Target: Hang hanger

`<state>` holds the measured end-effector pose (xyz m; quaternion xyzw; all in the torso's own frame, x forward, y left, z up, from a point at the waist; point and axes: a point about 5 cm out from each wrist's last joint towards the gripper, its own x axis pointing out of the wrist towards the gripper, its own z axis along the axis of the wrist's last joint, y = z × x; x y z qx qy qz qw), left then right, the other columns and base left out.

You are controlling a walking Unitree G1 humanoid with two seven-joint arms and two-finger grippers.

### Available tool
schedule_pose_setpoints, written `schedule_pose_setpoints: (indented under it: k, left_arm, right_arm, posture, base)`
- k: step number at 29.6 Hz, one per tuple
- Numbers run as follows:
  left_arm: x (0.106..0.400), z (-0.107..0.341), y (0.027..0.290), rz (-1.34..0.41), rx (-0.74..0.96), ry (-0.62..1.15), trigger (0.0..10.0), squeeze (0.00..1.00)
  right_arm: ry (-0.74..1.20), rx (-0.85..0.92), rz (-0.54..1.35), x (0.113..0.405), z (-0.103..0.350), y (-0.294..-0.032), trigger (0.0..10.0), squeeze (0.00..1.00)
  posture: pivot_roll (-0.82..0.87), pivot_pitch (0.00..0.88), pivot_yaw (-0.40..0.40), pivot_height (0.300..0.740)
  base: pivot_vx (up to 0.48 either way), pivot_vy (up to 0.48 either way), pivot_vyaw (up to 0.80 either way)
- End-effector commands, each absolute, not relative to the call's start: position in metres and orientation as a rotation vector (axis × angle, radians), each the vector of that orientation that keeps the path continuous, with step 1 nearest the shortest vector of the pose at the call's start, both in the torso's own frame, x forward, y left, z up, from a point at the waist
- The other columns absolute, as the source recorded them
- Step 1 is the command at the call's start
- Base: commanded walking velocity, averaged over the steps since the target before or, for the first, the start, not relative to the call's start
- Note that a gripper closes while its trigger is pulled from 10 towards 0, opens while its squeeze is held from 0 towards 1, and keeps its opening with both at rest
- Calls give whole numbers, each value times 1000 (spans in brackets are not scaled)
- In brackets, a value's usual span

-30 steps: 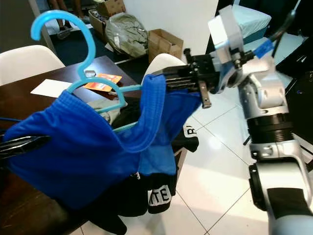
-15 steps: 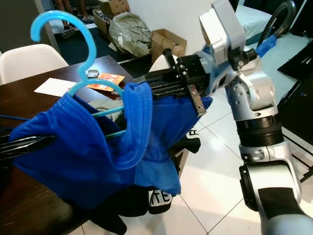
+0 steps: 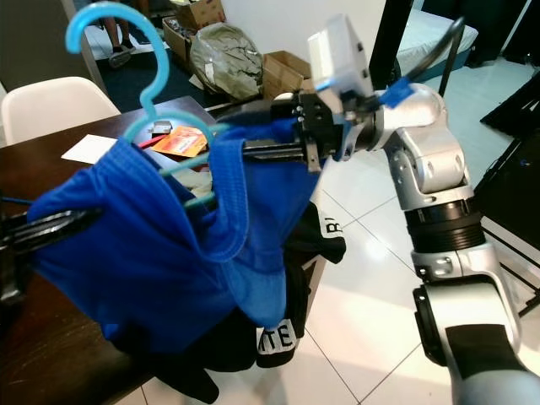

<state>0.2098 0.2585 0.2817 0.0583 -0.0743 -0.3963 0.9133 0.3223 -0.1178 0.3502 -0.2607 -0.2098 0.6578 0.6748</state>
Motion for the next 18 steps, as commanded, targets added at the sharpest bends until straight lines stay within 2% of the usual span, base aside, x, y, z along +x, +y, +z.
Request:
schedule_pose_setpoints:
  k: [1,4,6,10,16,18]
  left_arm:
    - [215,283,259,-760,130,-201,10000,0]
    - [217,284,260,-731,134,-217,10000,0]
    - [224,288,262,-636,161,-265,10000,0]
    - [230,290,262,-557,189,-301,10000,0]
    - [235,289,259,-483,225,-331,10000,0]
    - [240,289,255,-416,236,-369,10000,0]
  right_arm:
    - [-460,-643,1422,327,349,-121,10000,1000]
    - [-450,-670,1390,330,347,-124,10000,1000]
    - [-433,-722,1308,337,344,-129,10000,1000]
    - [-426,-753,1239,343,343,-134,10000,1000]
    - [-419,-759,1211,345,341,-136,10000,1000]
    - [-431,-700,1167,350,342,-140,10000,1000]
  posture:
    - [56,67,-59,740]
    - [56,67,-59,740]
    - [54,69,-62,740]
    - [55,70,-64,740]
    - [53,71,-67,740]
    - [54,71,-67,740]
  base:
    - [0,0,0]
    - [0,0,0]
    - [0,0,0]
    - [0,0,0]
    - [0,0,0]
    - [0,0,0]
